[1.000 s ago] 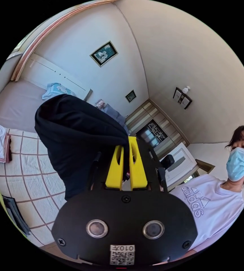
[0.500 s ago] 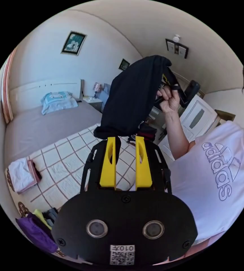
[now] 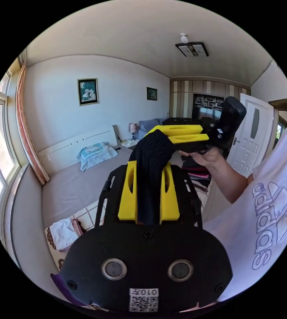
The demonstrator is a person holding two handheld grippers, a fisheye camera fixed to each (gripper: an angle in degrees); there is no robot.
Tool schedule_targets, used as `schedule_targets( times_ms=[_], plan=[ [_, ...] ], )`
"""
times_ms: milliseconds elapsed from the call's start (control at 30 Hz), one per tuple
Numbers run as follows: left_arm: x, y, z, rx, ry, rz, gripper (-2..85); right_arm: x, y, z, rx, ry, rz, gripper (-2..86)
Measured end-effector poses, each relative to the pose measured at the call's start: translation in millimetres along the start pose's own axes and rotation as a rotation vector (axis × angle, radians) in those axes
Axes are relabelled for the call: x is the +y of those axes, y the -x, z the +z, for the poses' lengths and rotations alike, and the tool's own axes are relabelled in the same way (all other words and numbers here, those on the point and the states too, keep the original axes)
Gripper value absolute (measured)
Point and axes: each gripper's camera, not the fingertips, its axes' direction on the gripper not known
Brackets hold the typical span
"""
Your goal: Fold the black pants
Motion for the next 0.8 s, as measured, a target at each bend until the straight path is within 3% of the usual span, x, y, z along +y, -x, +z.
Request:
schedule_targets(
  times_ms=[133, 267, 367, 600, 800],
  plan=[
    [13.8, 23.2, 23.9, 0.135, 0.068, -0.087, 3.9, 27.1, -22.3, 10.8, -0.110, 0.001, 0.076, 4.4],
    [56.0, 76.1, 39.0, 0.264, 0.050, -0.422, 3.2, 75.8, -49.7, 1.7, -0.044, -0.090, 0.303, 3.4],
    [74.1, 90.5, 42.3, 0.308, 0.006, -0.558, 2.9, 95.8, -57.7, 11.1, -0.136, -0.081, 0.415, 6.0],
    [44.4, 46.9, 58.4, 0.197, 0.099, -0.377, 3.7, 133.1, -78.7, 83.0, -0.597, -0.004, 0.778, 13.1],
    [28.4, -1.4, 66.8, 0.060, 0.174, -0.164, 5.5, 171.7, -111.1, 99.5, -0.769, -0.052, 1.022, 11.8]
  ],
)
